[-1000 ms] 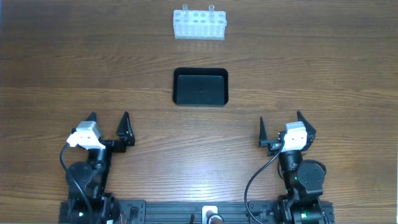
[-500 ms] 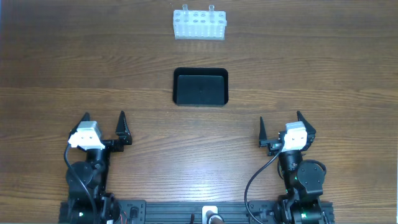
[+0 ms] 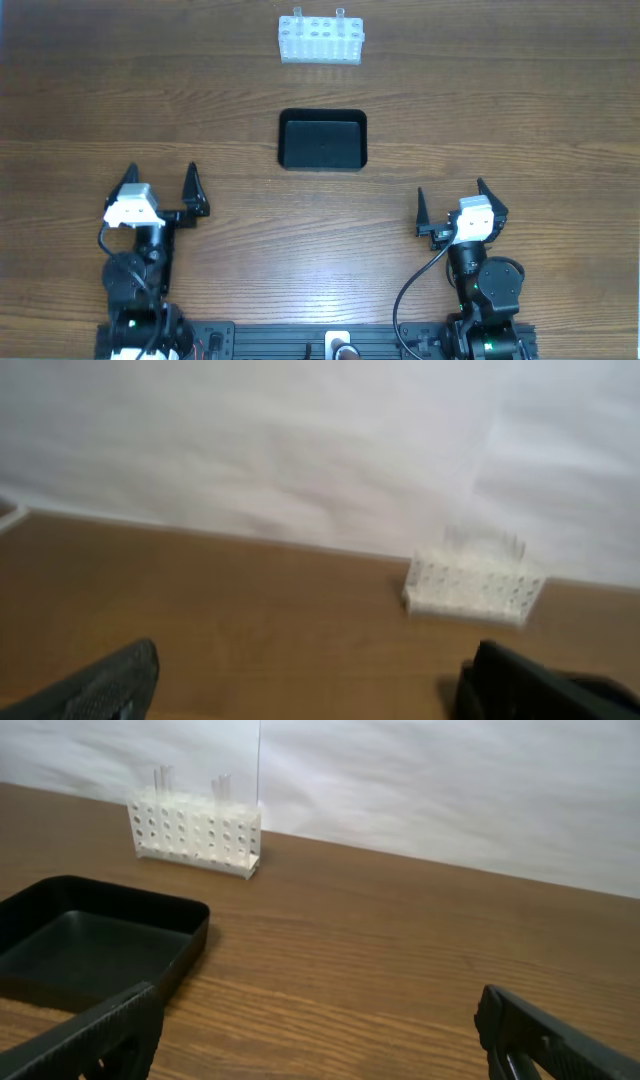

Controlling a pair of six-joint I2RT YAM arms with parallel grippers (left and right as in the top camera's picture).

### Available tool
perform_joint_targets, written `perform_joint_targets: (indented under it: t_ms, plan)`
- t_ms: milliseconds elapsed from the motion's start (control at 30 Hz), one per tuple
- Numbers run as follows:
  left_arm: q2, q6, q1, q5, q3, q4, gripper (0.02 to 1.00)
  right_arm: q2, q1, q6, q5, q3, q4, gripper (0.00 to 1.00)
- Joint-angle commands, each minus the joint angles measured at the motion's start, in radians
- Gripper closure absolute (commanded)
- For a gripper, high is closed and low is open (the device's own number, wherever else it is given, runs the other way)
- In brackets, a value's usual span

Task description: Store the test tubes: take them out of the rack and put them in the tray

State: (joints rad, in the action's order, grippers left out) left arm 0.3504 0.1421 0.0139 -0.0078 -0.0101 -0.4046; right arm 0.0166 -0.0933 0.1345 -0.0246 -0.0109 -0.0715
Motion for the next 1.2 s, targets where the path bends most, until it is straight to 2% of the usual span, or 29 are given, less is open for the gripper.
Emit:
perform_joint_targets:
  t_ms: [33, 167, 267, 500, 900, 1200]
  plan:
    - [0.233, -0.016, 0.037, 0.014, 0.004, -0.243, 0.018, -0.003, -0.005, 0.005, -0.005, 0.005, -0.003, 0.009]
    - [0.478, -0.016, 0.082, 0.042, -0.024, -0.512, 0.018, -0.003, -0.006, 0.005, -0.004, 0.005, -0.003, 0.009]
    - [0.623, -0.018, 0.122, 0.041, -0.089, -0.586, 0.018, -0.003, -0.005, 0.005, -0.005, 0.005, -0.003, 0.007]
    - [0.958, -0.114, 0.233, 0.032, -0.38, -0.586, 0.018, -0.003, -0.005, 0.005, -0.005, 0.005, -0.003, 0.007]
    - [1.545, -0.112, 0.319, 0.033, -0.964, -0.583, 0.02, -0.003, -0.006, 0.005, -0.005, 0.005, -0.003, 0.009]
    - [1.77, -0.098, 0.364, 0.032, -1.218, -0.587, 0.018, -0.003, -0.005, 0.005, -0.005, 0.005, -0.003, 0.009]
